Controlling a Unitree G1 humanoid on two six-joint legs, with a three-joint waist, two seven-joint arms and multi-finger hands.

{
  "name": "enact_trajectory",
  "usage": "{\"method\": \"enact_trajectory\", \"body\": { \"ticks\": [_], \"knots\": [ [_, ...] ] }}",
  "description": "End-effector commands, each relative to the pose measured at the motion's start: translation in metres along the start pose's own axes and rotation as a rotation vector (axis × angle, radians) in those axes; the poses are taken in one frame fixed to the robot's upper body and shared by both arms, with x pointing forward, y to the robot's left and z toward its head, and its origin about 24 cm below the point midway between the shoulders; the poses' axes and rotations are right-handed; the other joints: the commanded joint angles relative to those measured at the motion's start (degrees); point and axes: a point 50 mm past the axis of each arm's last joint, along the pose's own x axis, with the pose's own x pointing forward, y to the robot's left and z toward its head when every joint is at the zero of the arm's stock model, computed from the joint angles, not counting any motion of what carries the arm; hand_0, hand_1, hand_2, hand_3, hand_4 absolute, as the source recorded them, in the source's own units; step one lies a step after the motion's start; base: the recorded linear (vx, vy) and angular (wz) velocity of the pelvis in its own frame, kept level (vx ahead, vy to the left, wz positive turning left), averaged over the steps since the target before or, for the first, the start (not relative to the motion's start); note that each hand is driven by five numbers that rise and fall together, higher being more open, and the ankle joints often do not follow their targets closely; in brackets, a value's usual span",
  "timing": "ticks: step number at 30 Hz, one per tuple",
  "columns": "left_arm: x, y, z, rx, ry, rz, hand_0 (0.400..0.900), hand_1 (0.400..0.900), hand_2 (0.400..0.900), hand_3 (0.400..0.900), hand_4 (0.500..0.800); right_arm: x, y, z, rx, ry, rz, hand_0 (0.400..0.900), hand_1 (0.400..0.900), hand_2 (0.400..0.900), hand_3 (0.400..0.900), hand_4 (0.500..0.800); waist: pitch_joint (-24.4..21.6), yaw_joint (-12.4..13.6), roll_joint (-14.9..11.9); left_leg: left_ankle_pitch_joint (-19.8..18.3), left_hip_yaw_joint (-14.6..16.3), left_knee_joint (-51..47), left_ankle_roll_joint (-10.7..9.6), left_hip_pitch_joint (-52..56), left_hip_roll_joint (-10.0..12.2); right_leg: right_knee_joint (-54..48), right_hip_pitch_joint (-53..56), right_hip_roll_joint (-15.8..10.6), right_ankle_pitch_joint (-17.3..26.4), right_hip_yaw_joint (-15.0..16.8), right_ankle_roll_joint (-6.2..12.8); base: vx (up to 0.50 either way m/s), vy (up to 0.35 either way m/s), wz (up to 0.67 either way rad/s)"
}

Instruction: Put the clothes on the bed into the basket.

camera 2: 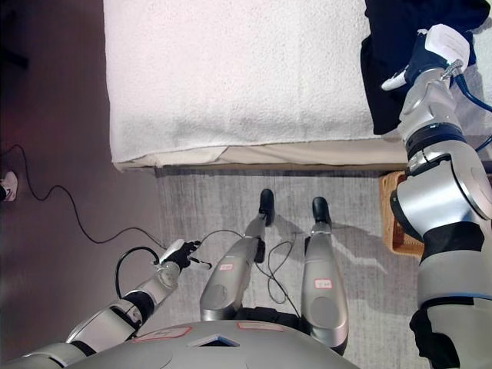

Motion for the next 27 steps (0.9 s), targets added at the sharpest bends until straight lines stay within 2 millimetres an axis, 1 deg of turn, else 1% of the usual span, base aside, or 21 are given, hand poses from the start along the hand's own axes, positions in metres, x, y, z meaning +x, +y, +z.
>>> {"method": "enact_trajectory", "body": {
  "ticks": [1, 3, 9, 11, 12, 15, 19, 20, 21, 24, 25, 26, 27],
  "knots": [
    [0.003, 0.023, -0.015, 0.009, 0.092, 0.092, 0.9, 0.9, 0.9, 0.9, 0.8, 0.007, -0.046, 0.011, 0.008, -0.029, -0.133, 0.4, 0.4, 0.4, 0.4, 0.5, 1.2, 1.0, 0.2, -8.3, -0.3, -3.2, 3.9, 8.5, -1.8, -5.4, 3.4, 1.1, 1.2, 5.2, 3.18, 0.01, -0.001, -0.03],
    [0.003, 0.023, -0.014, 0.003, 0.089, 0.095, 0.9, 0.9, 0.9, 0.9, 0.8, 0.007, -0.045, 0.012, 0.02, -0.03, -0.135, 0.4, 0.4, 0.4, 0.4, 0.5, 1.5, 0.9, 0.1, -8.7, -0.1, -3.0, 4.0, 8.3, -1.9, -5.0, 3.1, 1.1, 1.1, 5.3, 3.16, 0.01, 0.007, -0.05],
    [0.004, 0.024, -0.01, -0.009, 0.079, 0.102, 0.9, 0.9, 0.9, 0.9, 0.8, 0.006, -0.039, 0.006, 0.032, -0.009, -0.127, 0.4, 0.4, 0.4, 0.4, 0.5, 1.6, 0.5, 0.1, -9.7, -0.3, -2.7, 4.3, 8.5, -2.4, -4.4, 3.0, 1.0, 0.7, 5.7, 3.12, 0.0, 0.004, -0.01],
    [0.004, 0.026, -0.011, -0.019, 0.087, 0.111, 0.9, 0.9, 0.9, 0.9, 0.8, 0.006, -0.039, 0.012, 0.044, -0.026, -0.13, 0.4, 0.4, 0.4, 0.4, 0.5, 1.6, 0.1, -0.1, -10.1, -0.2, -2.7, 4.4, 8.9, -2.6, -4.5, 3.4, 1.0, 0.7, 6.0, 3.1, 0.01, 0.022, -0.08],
    [0.004, 0.025, -0.01, -0.025, 0.093, 0.112, 0.9, 0.9, 0.9, 0.9, 0.8, 0.005, -0.031, 0.011, 0.043, -0.027, -0.116, 0.4, 0.4, 0.4, 0.4, 0.5, 1.5, -0.3, -0.1, -10.4, 0.0, -2.6, 4.5, 9.2, -2.6, -4.4, 3.5, 1.0, 0.6, 6.0, 3.07, 0.01, 0.026, -0.12],
    [0.004, 0.025, -0.013, -0.045, 0.123, 0.117, 0.9, 0.9, 0.9, 0.9, 0.8, 0.003, -0.026, 0.017, 0.054, -0.043, -0.11, 0.4, 0.4, 0.4, 0.4, 0.5, 1.0, -1.3, -0.5, -11.3, 0.2, -2.2, 4.6, 10.2, -2.6, -4.7, 4.6, 0.9, 0.6, 6.3, 3.02, 0.02, 0.025, -0.13],
    [0.004, 0.024, -0.015, -0.055, 0.151, 0.115, 0.9, 0.9, 0.9, 0.9, 0.8, 0.0, -0.011, 0.019, 0.073, -0.046, -0.08, 0.4, 0.4, 0.4, 0.4, 0.5, -0.6, -2.9, -1.2, -13.1, 0.9, -1.7, 5.1, 12.3, -2.6, -5.5, 6.8, 0.8, 0.7, 7.1, 2.85, 0.03, 0.027, -0.21],
    [0.004, 0.024, -0.015, -0.062, 0.157, 0.115, 0.9, 0.9, 0.9, 0.9, 0.8, 0.0, -0.008, 0.017, 0.082, -0.042, -0.073, 0.4, 0.4, 0.4, 0.4, 0.5, -1.2, -3.3, -1.4, -13.6, 1.1, -1.5, 5.2, 12.9, -2.6, -6.0, 7.5, 0.7, 0.9, 7.2, 2.83, 0.03, 0.022, -0.22],
    [0.004, 0.021, -0.016, -0.058, 0.16, 0.108, 0.9, 0.9, 0.9, 0.9, 0.8, -0.002, 0.001, 0.011, 0.082, -0.027, -0.054, 0.4, 0.4, 0.4, 0.4, 0.5, -1.9, -3.6, -1.6, -14.0, 1.4, -1.5, 5.4, 13.7, -2.6, -6.6, 8.5, 0.6, 1.1, 7.4, 2.88, 0.05, 0.013, -0.26],
    [0.003, 0.018, -0.02, -0.059, 0.176, 0.096, 0.9, 0.9, 0.9, 0.9, 0.8, -0.003, 0.01, 0.0, 0.082, 0.0, -0.03, 0.4, 0.4, 0.4, 0.4, 0.5, -3.8, -4.5, -2.6, -15.5, 2.6, -1.4, 5.7, 16.0, -2.4, -9.7, 11.5, 0.3, 2.3, 8.1, 3.14, 0.04, -0.002, -0.34],
    [0.003, 0.018, -0.021, -0.063, 0.182, 0.094, 0.9, 0.9, 0.9, 0.9, 0.8, -0.005, 0.016, -0.005, 0.076, 0.012, -0.012, 0.4, 0.4, 0.4, 0.4, 0.5, -4.5, -4.8, -3.0, -16.1, 3.1, -1.3, 5.9, 16.7, -2.4, -10.8, 12.4, 0.2, 2.9, 8.5, 3.21, 0.03, -0.002, -0.3],
    [0.003, 0.018, -0.021, -0.063, 0.183, 0.093, 0.9, 0.9, 0.9, 0.9, 0.8, -0.005, 0.016, -0.005, 0.076, 0.012, -0.012, 0.4, 0.4, 0.4, 0.4, 0.5, -4.4, -4.7, -3.0, -16.1, 3.2, -1.3, 5.9, 16.8, -2.4, -11.0, 12.5, 0.2, 3.0, 8.5, 3.22, 0.02, -0.005, -0.45],
    [0.003, 0.018, -0.022, -0.067, 0.186, 0.088, 0.9, 0.9, 0.9, 0.9, 0.8, -0.006, 0.02, -0.017, 0.085, 0.046, 0.0, 0.4, 0.4, 0.4, 0.4, 0.5, -5.7, -5.4, -3.9, -17.0, 4.3, -1.4, 6.2, 18.0, -2.3, -13.2, 14.0, 0.3, 4.3, 9.5, 3.61, 0.0, 0.001, -0.32]
  ]
}}
